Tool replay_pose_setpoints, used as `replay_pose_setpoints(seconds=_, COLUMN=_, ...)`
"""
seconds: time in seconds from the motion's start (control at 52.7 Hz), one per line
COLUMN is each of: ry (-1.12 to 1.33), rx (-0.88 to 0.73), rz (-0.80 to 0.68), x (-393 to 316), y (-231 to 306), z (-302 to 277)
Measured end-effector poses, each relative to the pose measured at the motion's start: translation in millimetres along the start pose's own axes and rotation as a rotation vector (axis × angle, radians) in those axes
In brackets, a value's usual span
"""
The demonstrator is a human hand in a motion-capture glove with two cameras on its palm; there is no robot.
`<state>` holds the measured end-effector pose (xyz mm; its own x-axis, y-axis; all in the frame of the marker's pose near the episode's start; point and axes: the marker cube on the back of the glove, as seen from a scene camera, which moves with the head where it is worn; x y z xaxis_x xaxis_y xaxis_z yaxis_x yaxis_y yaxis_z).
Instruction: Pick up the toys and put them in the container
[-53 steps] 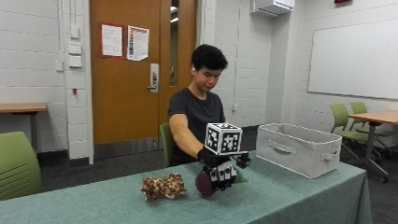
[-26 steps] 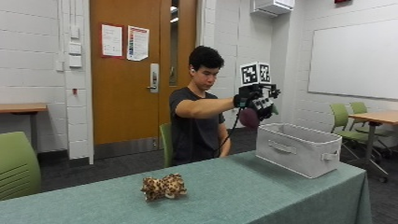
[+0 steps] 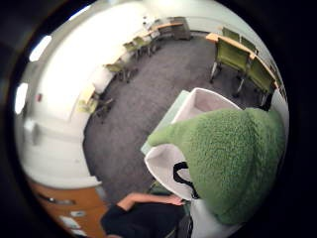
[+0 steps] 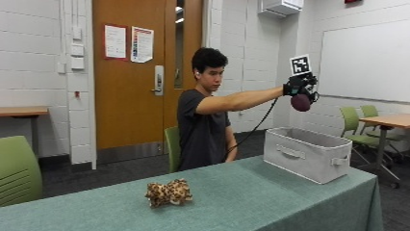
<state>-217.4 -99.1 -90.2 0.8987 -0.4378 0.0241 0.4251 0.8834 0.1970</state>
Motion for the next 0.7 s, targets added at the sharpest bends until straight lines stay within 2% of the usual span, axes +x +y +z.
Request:
replay_pose_setpoints(seconds=0.076, ry=-0.014, rx=-0.016, rz=-0.029, x=-21.8, y=-12.1, z=9.0)
replay_pose_setpoints(seconds=0.133, ry=0.008, rx=-0.022, rz=-0.060, x=6.5, y=-16.5, z=19.1)
replay_pose_setpoints(seconds=0.209, ry=-0.141, rx=-0.032, rz=-0.150, x=21.0, y=-16.3, z=25.6)
replay_pose_setpoints(seconds=0.247, ry=-0.175, rx=-0.059, rz=-0.108, x=25.9, y=-17.4, z=31.8)
replay_pose_setpoints(seconds=0.323, ry=-0.030, rx=-0.183, rz=0.061, x=35.3, y=-20.9, z=49.4)
replay_pose_setpoints(seconds=0.418, ry=0.126, rx=-0.204, rz=0.079, x=-11.0, y=-22.9, z=55.2)
replay_pose_setpoints(seconds=0.494, ry=0.128, rx=-0.194, rz=0.150, x=-33.6, y=-25.6, z=54.0)
replay_pose_setpoints(seconds=0.703, ry=0.075, rx=-0.186, rz=0.006, x=-10.5, y=-5.7, z=41.7)
